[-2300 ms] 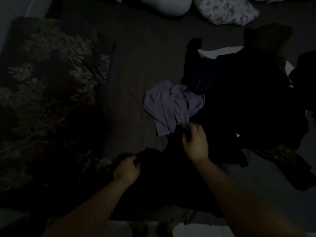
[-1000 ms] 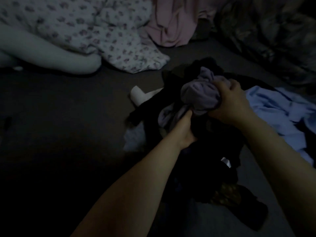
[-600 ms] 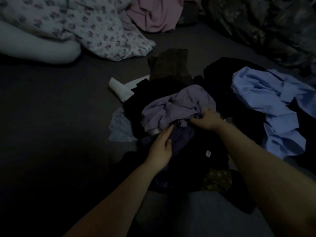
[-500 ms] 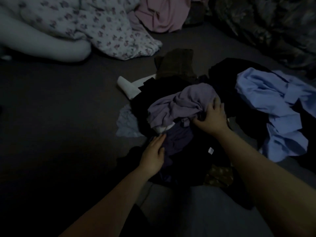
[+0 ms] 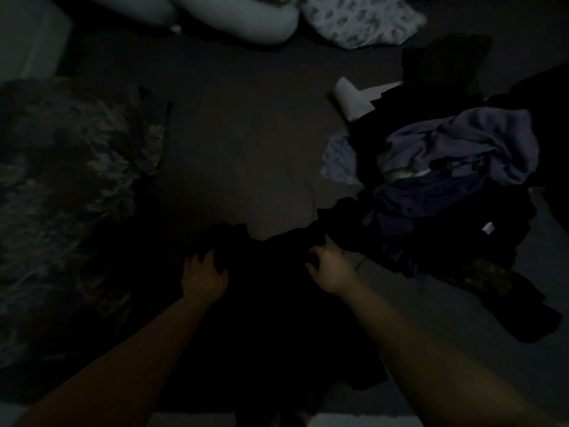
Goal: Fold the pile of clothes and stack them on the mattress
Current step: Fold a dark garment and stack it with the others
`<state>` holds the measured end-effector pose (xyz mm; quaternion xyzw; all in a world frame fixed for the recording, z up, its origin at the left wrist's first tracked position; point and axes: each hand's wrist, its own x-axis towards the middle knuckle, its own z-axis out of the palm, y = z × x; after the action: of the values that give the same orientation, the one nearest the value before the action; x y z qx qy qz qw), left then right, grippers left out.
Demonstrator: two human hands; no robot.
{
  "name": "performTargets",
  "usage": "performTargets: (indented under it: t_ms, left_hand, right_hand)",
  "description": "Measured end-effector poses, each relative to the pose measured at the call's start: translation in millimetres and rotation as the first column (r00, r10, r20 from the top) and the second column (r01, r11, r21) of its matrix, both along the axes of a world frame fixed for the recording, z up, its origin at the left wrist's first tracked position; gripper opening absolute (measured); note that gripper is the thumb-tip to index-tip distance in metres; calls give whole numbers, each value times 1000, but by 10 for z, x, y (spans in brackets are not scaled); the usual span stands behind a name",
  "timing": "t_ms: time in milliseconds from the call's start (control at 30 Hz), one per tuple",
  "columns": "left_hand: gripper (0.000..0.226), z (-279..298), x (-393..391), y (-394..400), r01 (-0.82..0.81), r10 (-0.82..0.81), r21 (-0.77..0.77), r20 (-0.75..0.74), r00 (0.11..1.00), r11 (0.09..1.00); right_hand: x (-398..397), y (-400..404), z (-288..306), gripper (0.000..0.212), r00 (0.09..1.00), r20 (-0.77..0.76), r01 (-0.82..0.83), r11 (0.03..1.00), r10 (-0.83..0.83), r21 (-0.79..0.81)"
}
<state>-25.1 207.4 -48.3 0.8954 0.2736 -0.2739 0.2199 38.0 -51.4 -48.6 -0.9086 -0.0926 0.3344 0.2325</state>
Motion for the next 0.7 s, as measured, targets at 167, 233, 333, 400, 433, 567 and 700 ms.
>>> performTargets:
  t_ms: [167, 233, 333, 400, 433, 567, 700]
  left_hand:
    - [83, -118, -104, 236, -269, 272, -42, 83, 959, 962]
    - [83, -235, 70, 317, -305, 312, -90, 91, 946, 948]
    - [90, -335, 326, 426, -348, 366, -337, -10, 930, 875]
    - [60, -298, 384, 455, -370, 374, -516, -102, 922, 773]
    - [40, -253, 399, 467, -392, 367, -578, -166, 915, 716]
    - [15, -85, 564, 635, -355, 420, -771, -125, 899, 530]
    - [30, 30, 956, 996, -345, 647, -834, 19, 762, 431]
  right_hand:
    - [-72, 279, -322, 74, 910, 141, 396, 918, -389, -26]
    - [63, 370, -370, 71, 902, 332, 297, 955, -278, -9]
    - [300, 532, -449, 73, 943, 322, -57, 995, 80, -81]
    - [372, 626, -495, 73, 955, 166, -215, 959, 246, -186]
    - [419, 656, -502, 70, 964, 71, -237, 948, 257, -213]
    - [801, 650, -276, 37, 983, -2, -182, 975, 184, -130]
    - [1309, 397, 103, 30, 974, 214, -17, 960, 79, -278]
